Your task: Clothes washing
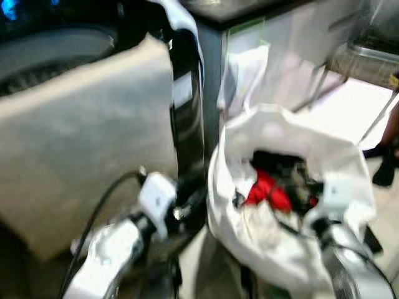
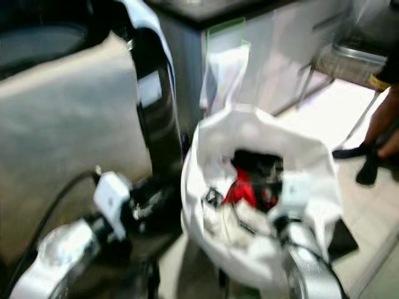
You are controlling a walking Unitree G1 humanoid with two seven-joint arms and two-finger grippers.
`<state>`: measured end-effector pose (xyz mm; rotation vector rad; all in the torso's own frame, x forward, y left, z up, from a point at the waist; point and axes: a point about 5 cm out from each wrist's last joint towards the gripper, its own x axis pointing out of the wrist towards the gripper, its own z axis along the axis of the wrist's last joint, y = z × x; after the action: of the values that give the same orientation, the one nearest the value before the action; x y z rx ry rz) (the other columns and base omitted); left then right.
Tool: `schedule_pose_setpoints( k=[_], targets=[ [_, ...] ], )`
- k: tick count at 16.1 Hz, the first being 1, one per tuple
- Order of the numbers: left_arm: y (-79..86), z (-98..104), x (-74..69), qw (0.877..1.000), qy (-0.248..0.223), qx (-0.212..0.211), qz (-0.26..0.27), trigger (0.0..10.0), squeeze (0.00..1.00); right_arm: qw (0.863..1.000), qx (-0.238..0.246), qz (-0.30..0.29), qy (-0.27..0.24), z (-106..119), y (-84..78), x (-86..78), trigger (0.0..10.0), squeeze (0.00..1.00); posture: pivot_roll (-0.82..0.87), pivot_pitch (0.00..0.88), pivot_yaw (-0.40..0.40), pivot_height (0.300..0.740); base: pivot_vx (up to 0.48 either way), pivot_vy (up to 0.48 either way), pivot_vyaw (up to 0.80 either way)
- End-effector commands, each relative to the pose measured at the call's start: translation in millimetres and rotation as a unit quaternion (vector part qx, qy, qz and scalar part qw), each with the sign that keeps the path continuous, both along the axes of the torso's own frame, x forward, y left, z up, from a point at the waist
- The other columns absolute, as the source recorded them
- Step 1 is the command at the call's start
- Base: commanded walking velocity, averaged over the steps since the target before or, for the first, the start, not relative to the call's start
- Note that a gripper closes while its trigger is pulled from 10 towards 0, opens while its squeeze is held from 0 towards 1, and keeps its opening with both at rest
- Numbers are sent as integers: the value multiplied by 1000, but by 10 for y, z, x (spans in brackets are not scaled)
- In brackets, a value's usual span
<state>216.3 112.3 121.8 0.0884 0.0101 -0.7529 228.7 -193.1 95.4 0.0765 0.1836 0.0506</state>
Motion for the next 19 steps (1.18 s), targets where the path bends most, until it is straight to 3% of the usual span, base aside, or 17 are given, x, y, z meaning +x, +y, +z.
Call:
schedule_pose_setpoints(
  k=[1, 5, 11, 19],
  targets=[
    [-39, 15, -1, 1000, 0, -5, -6, 10000, 0, 1000, -10, -13, 1, 17, -89, -24, 10000, 0, -66, 65, 86, 641, 304, 0, 0],
    [-36, -27, -36, 1000, 18, -3, -15, 10000, 0, 999, -21, -3, 25, -57, -86, -35, 10000, 0, -64, 61, 83, 641, 150, 0, 0],
    [29, -29, 41, 1000, 5, 18, 24, 10000, 0, 999, -35, -2, 16, -45, -68, 57, 10000, 0, -64, 49, 83, 641, 0, 0, 0],
    [38, -55, 11, 999, 13, 30, 38, 10000, 0, 999, -48, 5, 8, -41, -108, 225, 10000, 0, -48, 61, 71, 562, 0, 0, 0]
  ],
)
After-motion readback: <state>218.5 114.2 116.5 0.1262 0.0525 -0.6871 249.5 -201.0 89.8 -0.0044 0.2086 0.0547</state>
